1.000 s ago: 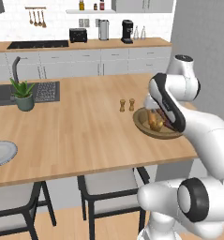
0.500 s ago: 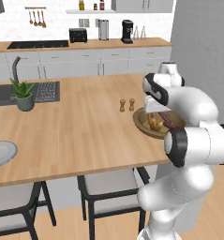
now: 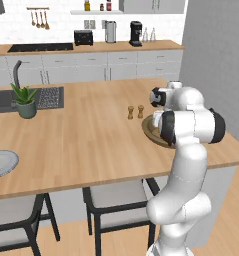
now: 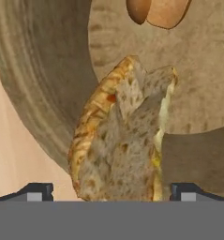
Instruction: Place one bun and one sausage from the bowl on each plate.
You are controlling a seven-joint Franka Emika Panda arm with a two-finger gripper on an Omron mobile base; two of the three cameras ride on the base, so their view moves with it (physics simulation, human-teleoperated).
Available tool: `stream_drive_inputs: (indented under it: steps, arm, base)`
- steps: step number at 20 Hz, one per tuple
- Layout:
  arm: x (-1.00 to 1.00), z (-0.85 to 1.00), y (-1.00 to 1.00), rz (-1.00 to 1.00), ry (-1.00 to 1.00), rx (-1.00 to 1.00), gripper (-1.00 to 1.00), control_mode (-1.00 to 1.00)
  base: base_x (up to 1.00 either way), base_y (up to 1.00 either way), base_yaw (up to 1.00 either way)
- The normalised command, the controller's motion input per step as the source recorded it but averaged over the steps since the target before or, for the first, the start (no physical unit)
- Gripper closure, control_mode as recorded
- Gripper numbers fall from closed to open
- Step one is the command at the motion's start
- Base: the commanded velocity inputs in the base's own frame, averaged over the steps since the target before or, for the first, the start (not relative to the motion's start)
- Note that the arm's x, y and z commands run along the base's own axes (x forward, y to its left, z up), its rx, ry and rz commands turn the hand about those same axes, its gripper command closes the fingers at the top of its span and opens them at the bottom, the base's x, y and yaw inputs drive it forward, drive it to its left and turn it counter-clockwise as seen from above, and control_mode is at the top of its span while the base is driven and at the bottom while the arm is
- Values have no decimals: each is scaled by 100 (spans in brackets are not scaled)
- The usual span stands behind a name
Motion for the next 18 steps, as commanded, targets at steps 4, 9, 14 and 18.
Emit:
stream_drive_inputs:
  steps: [4,9,14,18]
  arm:
    - [38,-26,-8,-4,-1,6,-100,-100]
    - [9,-6,0,-1,-2,3,-100,-100]
    - [-13,-33,2,-1,0,1,-100,-100]
    - [-44,-33,16,0,2,0,-100,-100]
  base:
    - [0,0,0]
    - [0,0,0]
    - [0,0,0]
    - [0,0,0]
